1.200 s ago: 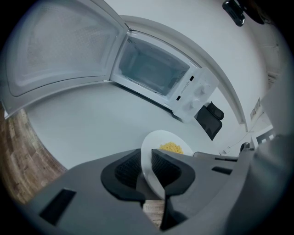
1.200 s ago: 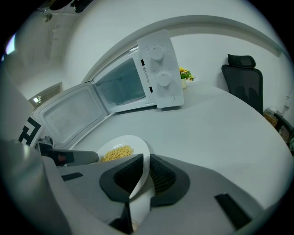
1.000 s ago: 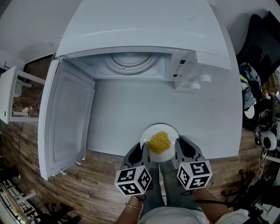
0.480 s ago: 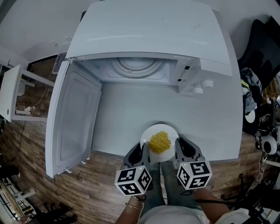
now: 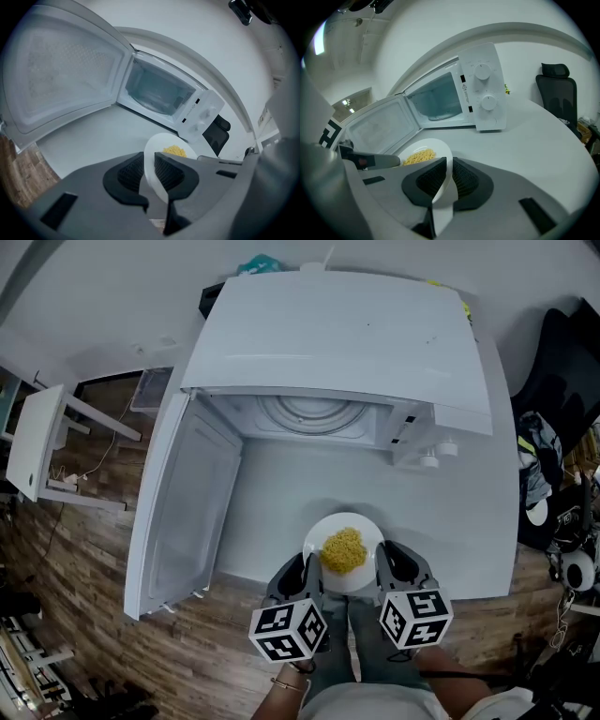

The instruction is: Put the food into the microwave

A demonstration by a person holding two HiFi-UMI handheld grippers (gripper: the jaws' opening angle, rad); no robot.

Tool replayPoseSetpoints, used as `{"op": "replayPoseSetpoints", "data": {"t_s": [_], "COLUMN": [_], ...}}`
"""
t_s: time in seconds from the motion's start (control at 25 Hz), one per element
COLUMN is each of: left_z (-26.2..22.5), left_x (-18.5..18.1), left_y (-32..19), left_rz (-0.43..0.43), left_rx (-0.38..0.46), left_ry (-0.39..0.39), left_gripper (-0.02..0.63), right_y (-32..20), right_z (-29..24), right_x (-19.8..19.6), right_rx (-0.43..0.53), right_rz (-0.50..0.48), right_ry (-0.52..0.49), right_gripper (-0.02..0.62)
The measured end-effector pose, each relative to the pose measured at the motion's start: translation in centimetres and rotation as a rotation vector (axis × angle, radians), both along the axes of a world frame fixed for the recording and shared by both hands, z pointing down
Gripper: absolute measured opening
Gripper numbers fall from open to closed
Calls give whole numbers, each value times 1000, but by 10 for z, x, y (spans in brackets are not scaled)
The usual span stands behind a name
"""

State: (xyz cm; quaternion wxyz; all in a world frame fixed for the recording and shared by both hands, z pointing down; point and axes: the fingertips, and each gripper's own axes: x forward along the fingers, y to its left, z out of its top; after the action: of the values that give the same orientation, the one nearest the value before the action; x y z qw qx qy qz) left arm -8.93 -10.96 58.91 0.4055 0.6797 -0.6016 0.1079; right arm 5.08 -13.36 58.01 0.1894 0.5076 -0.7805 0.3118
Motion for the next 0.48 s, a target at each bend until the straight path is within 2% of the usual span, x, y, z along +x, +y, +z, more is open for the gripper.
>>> {"op": "replayPoseSetpoints", "data": {"t_s": [0.48], "left_z": [-29], "left_x": [-18], "left_y": [-31], "left_rz": [-47], "left_rx": [64], "left_ry": [0], "left_gripper": [72], "right_y": [-33], "right_z": [-30], "right_x": [-18], "right_rx": [67], "right_rz": [-23], "right_ry": [-26], "right_gripper": [52]}}
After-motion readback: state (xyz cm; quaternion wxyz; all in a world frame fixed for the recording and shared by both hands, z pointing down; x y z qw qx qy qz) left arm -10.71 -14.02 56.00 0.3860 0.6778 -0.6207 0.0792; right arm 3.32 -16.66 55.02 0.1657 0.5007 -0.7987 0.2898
